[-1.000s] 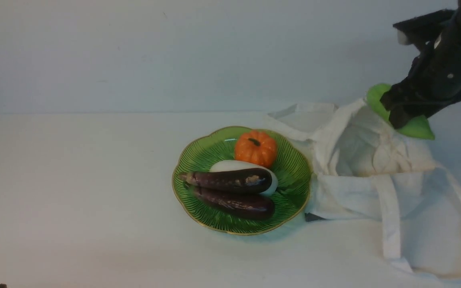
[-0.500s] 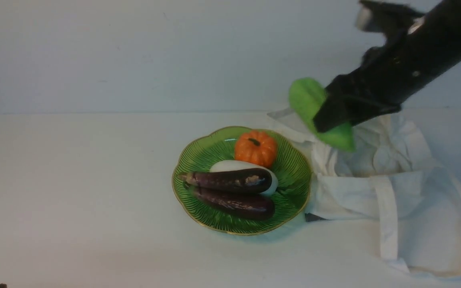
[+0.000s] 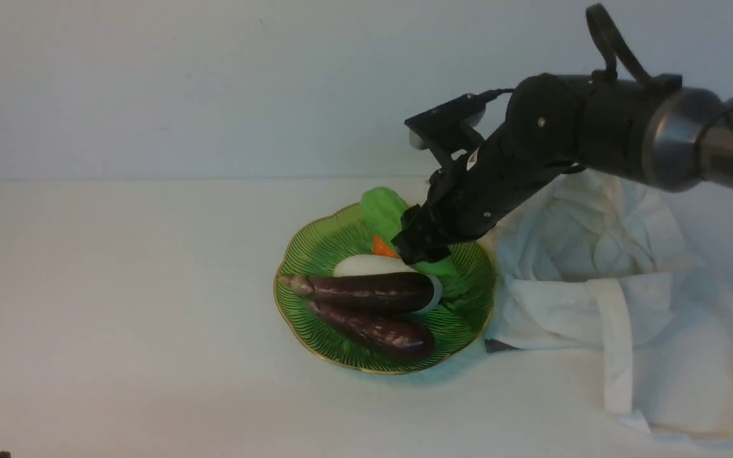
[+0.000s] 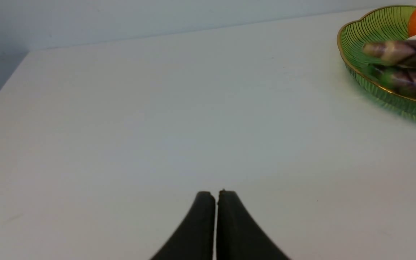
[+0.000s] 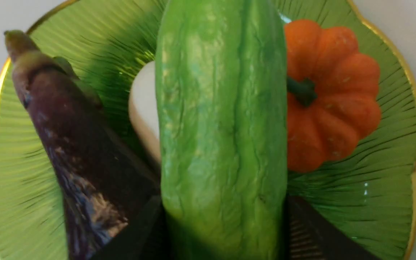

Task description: Take vegetables from cloth bag on white table place on plate.

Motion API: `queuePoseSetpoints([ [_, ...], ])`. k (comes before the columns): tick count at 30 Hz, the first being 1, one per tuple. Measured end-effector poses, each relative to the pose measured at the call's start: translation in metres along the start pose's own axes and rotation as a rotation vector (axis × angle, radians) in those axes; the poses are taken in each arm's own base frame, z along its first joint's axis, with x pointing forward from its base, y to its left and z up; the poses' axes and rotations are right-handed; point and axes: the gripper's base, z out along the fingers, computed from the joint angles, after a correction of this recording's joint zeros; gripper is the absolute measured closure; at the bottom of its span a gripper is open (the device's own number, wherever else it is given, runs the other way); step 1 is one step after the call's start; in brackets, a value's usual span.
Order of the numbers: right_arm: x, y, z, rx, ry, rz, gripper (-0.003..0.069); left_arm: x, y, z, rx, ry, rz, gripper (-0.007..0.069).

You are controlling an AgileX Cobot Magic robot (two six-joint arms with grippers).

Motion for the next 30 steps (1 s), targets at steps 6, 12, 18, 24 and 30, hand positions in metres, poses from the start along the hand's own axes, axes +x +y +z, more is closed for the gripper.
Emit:
queuePoseSetpoints([
  [6,0.001,-0.002,0.004,0.014,0.0,-0.013,0.0172,0.0,0.0,0.0,0.0,0.0,0.0,0.0629],
  [12,-0.002,-0.001,0.001,0.008,0.018,0.003,0.0014,0.0,0.0,0.0,0.0,0.0,0.0,0.0629],
  [18,-0.025,0.002,-0.029,-0.024,0.061,0.0,0.0004,0.0,0.0,0.0,0.0,0.0,0.0,0.0629],
  [24,-0.063,0.003,-0.093,0.013,0.003,-0.034,0.0078,0.0,0.0,0.0,0.0,0.0,0.0,0.0629],
  [30,-0.08,0.003,-0.156,0.108,-0.147,0.002,0.0298,0.0,0.0,0.0,0.0,0.0,0.0,0.0629],
])
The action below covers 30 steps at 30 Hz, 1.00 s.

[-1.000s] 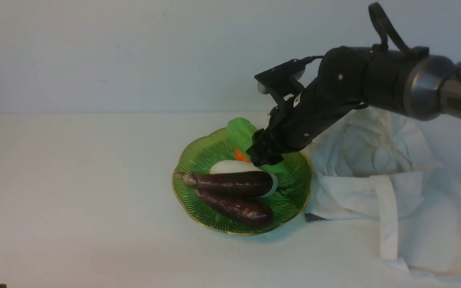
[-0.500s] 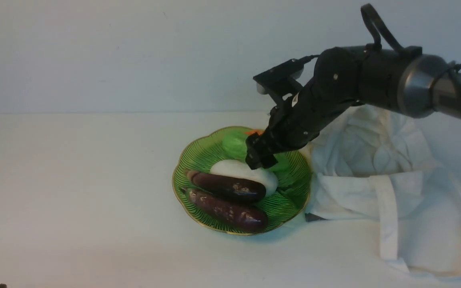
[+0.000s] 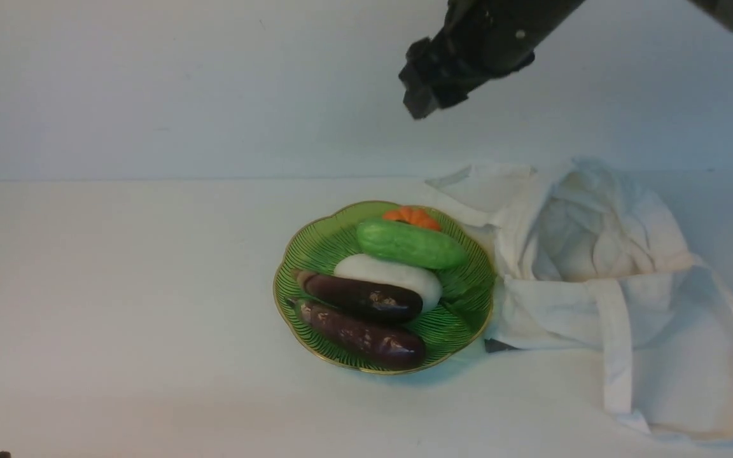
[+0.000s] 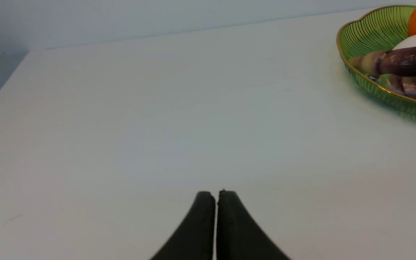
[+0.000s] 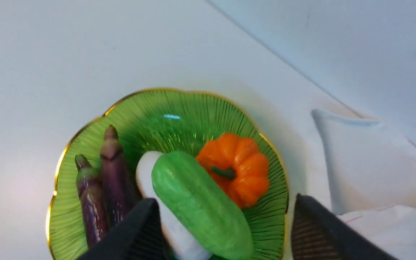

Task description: Take vegetables from cloth bag on white table place on plate.

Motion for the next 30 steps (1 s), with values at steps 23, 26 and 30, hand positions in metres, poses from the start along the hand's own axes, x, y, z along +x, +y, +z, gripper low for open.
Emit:
queuePoseSetpoints([
  [23,0.138,0.031,-0.272,0.1,-0.35,0.05,0.0673,0.0,0.0,0.0,0.0,0.0,0.0,0.0629],
  [26,0.186,0.038,-0.274,0.099,-0.358,0.053,0.0673,0.0,0.0,0.0,0.0,0.0,0.0,0.0629],
  [30,0.23,0.043,-0.251,0.107,-0.434,0.052,0.0673,0.0,0.0,0.0,0.0,0.0,0.0,0.0629],
])
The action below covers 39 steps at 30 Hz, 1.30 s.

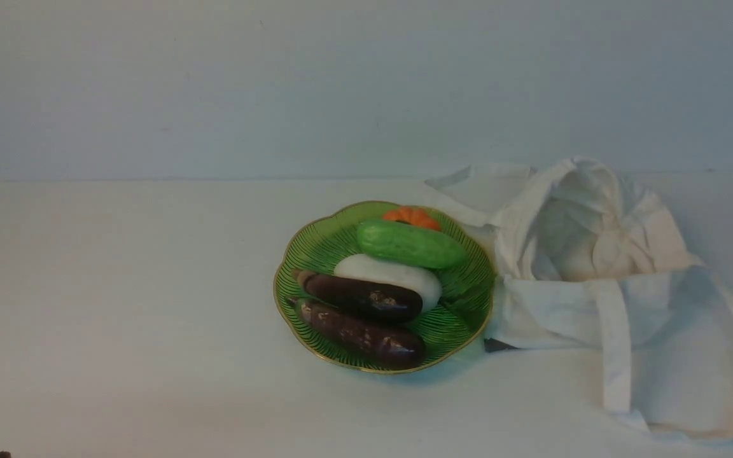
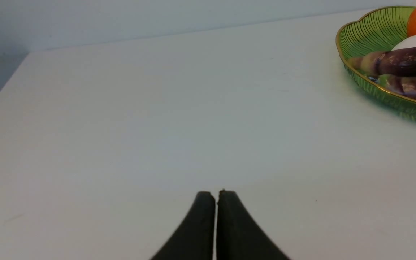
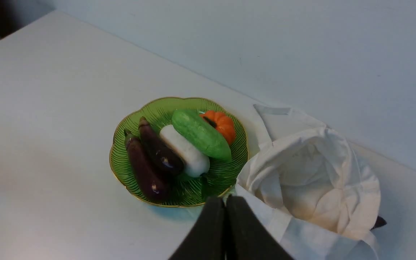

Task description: Take vegetables from cloth bag on white table place on plate.

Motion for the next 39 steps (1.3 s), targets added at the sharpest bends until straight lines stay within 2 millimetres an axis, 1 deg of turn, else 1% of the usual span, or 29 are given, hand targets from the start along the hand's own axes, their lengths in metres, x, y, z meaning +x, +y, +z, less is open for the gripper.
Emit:
queuePoseSetpoints([
  [1,0.021,0.002,0.011,0.001,-0.037,0.002,0.0673,0.0,0.0,0.0,0.0,0.0,0.0,0.0629],
  [2,0.037,0.003,0.018,0.002,-0.074,0.004,0.0673,0.0,0.0,0.0,0.0,0.0,0.0,0.0629],
  [3,0.048,0.004,0.023,0.005,-0.113,0.005,0.0673,0.0,0.0,0.0,0.0,0.0,0.0,0.0629],
  [5,0.078,0.006,0.042,0.011,-0.195,0.008,0.0673,0.0,0.0,0.0,0.0,0.0,0.0,0.0629],
  [6,0.086,0.006,0.047,0.015,-0.243,0.008,0.0673,0.0,0.0,0.0,0.0,0.0,0.0,0.0629],
  [7,0.091,0.006,0.049,0.019,-0.301,0.008,0.0673,0.0,0.0,0.0,0.0,0.0,0.0,0.0629],
  [8,0.092,0.007,0.05,0.02,-0.31,0.008,0.0673,0.0,0.0,0.0,0.0,0.0,0.0,0.0629],
  [9,0.1,0.007,0.054,0.026,-0.378,0.008,0.0673,0.0,0.0,0.0,0.0,0.0,0.0,0.0629],
  [11,0.107,0.007,0.057,0.032,-0.452,0.009,0.0673,0.0,0.0,0.0,0.0,0.0,0.0,0.0629],
  [13,0.112,0.008,0.06,0.034,-0.478,0.009,0.0673,0.0,0.0,0.0,0.0,0.0,0.0,0.0629],
  [15,0.116,0.008,0.063,0.034,-0.477,0.009,0.0673,0.0,0.0,0.0,0.0,0.0,0.0,0.0629],
  [21,0.139,0.01,0.075,0.03,-0.402,0.005,0.0673,0.0,0.0,0.0,0.0,0.0,0.0,0.0629],
  [25,0.146,0.01,0.078,0.027,-0.355,0.004,0.0673,0.0,0.0,0.0,0.0,0.0,0.0,0.0629],
  [29,0.149,0.01,0.079,0.025,-0.335,0.004,0.0673,0.0,0.0,0.0,0.0,0.0,0.0,0.0629],
  [31,0.154,0.01,0.08,0.028,-0.326,0.005,0.0673,0.0,0.0,0.0,0.0,0.0,0.0,0.0629],
  [32,0.158,0.01,0.081,0.032,-0.317,0.006,0.0673,0.0,0.0,0.0,0.0,0.0,0.0,0.0629],
  [33,0.17,0.009,0.081,0.057,-0.305,0.014,0.0673,0.0,0.0,0.0,0.0,0.0,0.0,0.0629],
  [34,0.171,0.009,0.082,0.057,-0.302,0.013,0.0673,0.0,0.0,0.0,0.0,0.0,0.0,0.0629],
  [37,0.201,0.003,0.081,0.157,-0.281,0.058,0.0673,0.0,0.0,0.0,0.0,0.0,0.0,0.0629],
  [39,0.216,0.0,0.081,0.22,-0.274,0.078,0.0673,0.0,0.0,0.0,0.0,0.0,0.0,0.0629],
])
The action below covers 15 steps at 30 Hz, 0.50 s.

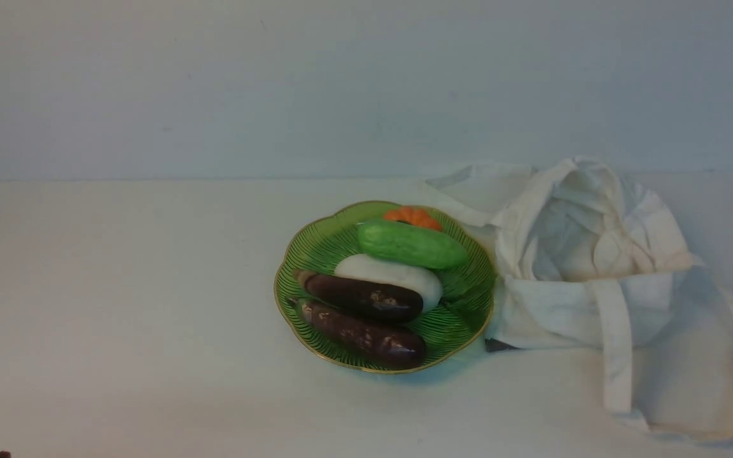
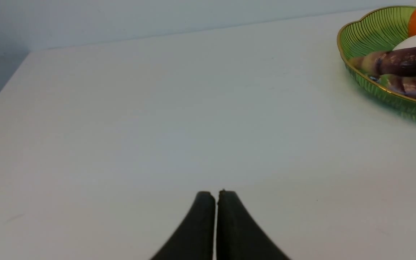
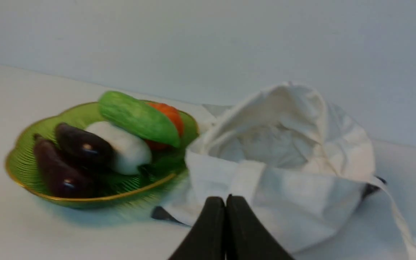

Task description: Take vegetables from cloth bag on white table place on plate.

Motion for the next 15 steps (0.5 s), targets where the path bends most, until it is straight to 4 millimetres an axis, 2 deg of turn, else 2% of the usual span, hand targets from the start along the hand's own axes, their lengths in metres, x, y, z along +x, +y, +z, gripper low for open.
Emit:
queuePoseSetpoints([
  [3,0.017,-0.006,-0.008,0.107,-0.013,0.019,0.0673,0.0,0.0,0.0,0.0,0.0,0.0,0.0629],
  [8,0.021,-0.01,-0.016,0.193,-0.026,0.046,0.0673,0.0,0.0,0.0,0.0,0.0,0.0,0.0629],
  [15,0.029,-0.012,-0.018,0.244,0.058,0.075,0.0673,0.0,0.0,0.0,0.0,0.0,0.0,0.0629],
])
